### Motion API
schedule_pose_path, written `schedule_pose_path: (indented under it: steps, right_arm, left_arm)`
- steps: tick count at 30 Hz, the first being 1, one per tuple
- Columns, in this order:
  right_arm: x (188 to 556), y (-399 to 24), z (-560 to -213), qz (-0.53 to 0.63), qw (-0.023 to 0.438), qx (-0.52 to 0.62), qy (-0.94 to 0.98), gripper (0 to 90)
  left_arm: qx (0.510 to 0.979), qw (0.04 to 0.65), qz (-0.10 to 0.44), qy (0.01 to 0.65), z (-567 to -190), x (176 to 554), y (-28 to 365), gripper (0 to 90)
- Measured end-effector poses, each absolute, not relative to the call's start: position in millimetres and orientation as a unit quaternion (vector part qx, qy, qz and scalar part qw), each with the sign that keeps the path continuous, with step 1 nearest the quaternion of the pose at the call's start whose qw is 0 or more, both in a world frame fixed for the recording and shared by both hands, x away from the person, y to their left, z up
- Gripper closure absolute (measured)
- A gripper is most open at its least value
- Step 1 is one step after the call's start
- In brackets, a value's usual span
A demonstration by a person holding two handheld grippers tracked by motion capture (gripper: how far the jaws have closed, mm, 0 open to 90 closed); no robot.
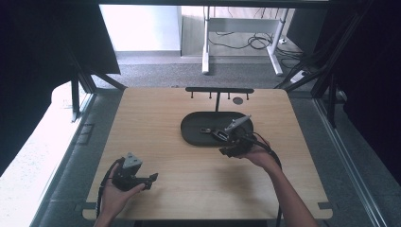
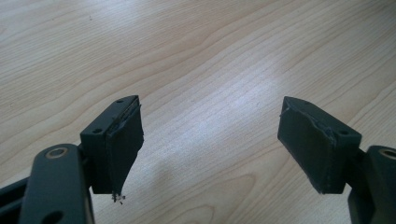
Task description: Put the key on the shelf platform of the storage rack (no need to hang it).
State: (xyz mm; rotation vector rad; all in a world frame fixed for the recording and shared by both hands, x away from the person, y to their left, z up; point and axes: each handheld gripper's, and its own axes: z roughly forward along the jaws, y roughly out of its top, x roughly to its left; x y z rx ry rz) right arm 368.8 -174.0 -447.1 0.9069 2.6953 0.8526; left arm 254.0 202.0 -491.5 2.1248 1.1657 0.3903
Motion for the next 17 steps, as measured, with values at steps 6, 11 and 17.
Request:
schedule_pose_path:
  steps: [6,11,17]
  right_arm:
    - [336.7,-203.7,-461.7,0.323,0.082,0.315,0.889,45.9]
    - [320.9,-213.9,-471.9,0.332,0.083,0.316,0.885,46.0]
    - [311.7,-217.1,-476.7,0.333,0.079,0.308,0.888,43.3]
  left_arm:
    - [0.817,0.334,0.152,0.445,-491.5,253.5,200.1,22.6]
    - [0.818,0.331,0.152,0.446,-492.3,253.4,199.1,22.6]
    - [0.818,0.332,0.153,0.445,-491.6,253.5,198.3,22.6]
